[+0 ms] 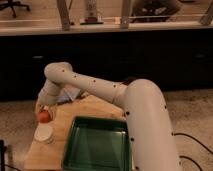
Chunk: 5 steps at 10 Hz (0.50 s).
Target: Place apple in paper cup
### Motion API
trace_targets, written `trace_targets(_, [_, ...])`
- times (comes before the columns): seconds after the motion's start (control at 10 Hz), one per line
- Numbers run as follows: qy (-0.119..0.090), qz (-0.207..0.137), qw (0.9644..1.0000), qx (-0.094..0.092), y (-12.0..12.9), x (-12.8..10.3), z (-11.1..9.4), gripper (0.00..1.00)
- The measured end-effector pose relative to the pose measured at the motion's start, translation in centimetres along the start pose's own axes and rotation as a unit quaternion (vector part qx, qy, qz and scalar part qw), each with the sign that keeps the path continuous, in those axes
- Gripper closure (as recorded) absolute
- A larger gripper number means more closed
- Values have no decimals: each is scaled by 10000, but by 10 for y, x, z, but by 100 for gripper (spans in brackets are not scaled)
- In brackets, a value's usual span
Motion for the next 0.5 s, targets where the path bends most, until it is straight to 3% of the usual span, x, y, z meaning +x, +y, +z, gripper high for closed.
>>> trace_targets(0.4, [-180, -302, 9991, -239, -4, -27, 16, 100])
trace_targets(0.5, [-195, -329, 9989, -277, -4, -30, 18, 95])
